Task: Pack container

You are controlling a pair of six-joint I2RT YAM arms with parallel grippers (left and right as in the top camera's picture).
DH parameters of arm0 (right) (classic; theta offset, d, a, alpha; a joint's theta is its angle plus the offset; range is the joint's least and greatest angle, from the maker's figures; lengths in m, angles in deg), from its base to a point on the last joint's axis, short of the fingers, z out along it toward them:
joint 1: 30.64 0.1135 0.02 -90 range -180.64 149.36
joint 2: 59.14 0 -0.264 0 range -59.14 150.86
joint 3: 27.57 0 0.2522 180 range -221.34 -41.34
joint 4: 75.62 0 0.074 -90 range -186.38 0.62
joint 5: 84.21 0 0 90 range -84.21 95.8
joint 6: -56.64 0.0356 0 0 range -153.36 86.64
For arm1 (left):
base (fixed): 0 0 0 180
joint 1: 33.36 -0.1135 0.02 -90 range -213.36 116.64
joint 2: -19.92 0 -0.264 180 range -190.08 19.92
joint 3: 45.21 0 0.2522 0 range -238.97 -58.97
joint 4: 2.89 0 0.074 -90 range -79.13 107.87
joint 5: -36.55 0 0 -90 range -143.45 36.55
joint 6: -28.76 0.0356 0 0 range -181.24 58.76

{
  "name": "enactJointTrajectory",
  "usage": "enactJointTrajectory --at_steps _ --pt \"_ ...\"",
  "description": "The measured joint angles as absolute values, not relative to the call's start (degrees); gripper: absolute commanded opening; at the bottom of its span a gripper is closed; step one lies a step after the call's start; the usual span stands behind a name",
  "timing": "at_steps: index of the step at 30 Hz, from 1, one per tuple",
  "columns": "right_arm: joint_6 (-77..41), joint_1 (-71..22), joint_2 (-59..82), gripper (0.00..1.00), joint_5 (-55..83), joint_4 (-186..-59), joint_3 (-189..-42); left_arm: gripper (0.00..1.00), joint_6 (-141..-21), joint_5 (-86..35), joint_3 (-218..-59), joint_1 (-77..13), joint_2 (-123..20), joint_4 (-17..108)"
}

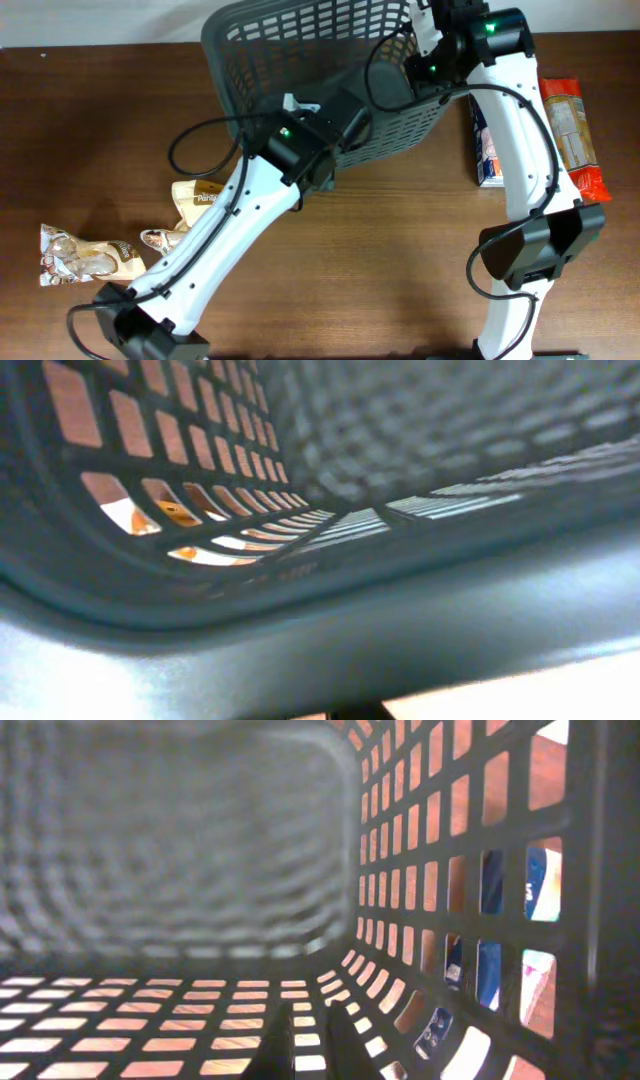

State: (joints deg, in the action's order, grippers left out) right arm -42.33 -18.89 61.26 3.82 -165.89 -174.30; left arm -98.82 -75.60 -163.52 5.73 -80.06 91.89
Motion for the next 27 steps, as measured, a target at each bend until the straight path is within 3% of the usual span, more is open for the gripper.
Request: enactJointTrajectory --at_steps 27 --pt "-39.97 -18.89 61.26 0.04 5.24 -172.23 -174.3 0.02 -97.86 -75.62 -163.52 -4.15 -80.06 90.51"
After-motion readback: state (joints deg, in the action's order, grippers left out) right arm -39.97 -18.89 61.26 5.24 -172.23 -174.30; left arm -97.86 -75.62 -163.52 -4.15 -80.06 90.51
